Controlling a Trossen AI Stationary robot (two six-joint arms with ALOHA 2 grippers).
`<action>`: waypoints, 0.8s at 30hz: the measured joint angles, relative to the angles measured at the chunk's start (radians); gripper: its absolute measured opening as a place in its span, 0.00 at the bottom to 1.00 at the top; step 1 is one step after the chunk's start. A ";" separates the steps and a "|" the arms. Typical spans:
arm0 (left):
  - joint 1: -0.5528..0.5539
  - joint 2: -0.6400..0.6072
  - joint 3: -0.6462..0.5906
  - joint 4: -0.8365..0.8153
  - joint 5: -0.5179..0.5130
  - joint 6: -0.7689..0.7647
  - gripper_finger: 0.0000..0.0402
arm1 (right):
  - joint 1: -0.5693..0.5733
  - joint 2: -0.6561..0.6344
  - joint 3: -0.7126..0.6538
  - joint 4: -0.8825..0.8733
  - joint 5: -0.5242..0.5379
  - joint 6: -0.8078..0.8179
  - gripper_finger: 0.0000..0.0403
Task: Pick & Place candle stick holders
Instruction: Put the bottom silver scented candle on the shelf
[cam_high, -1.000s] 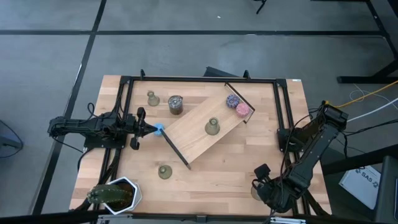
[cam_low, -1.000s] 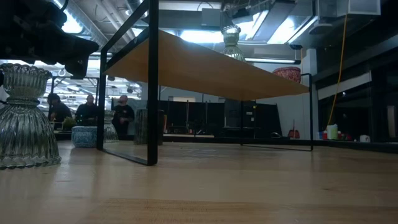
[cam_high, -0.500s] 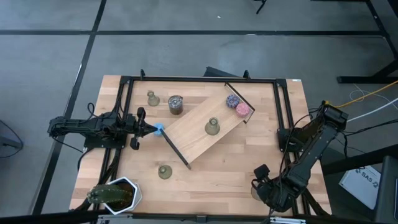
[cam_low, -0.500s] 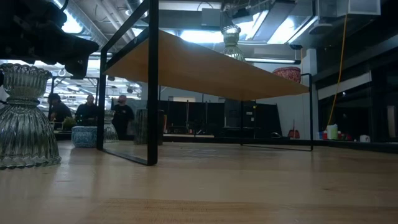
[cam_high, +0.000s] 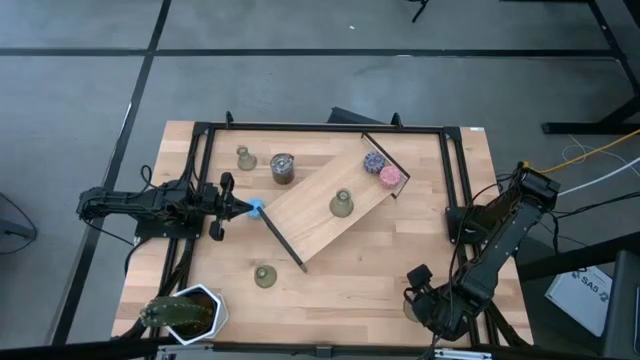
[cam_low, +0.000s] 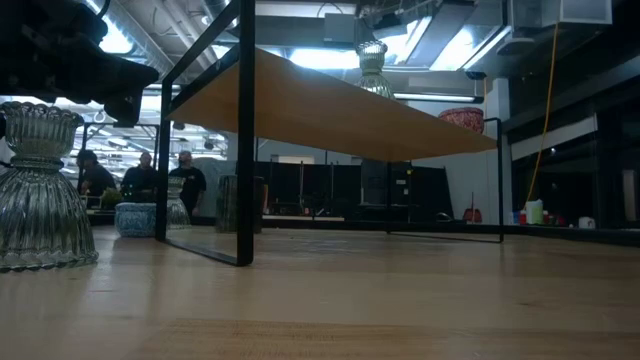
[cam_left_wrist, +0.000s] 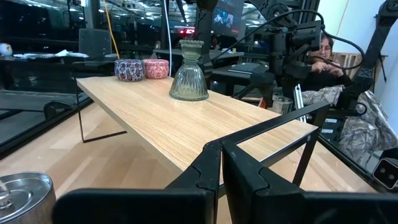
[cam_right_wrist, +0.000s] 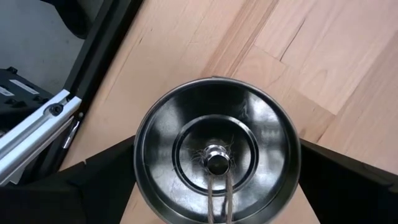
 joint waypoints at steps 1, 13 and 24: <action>0.000 0.000 0.000 0.000 0.000 0.000 0.03 | 0.000 0.000 0.000 0.000 0.000 0.000 0.99; 0.000 0.000 0.000 0.000 0.000 0.000 0.03 | 0.000 0.000 0.000 0.001 0.000 0.000 0.96; 0.000 0.000 0.000 0.000 0.000 0.000 0.03 | 0.000 0.000 0.000 0.001 0.000 0.000 0.92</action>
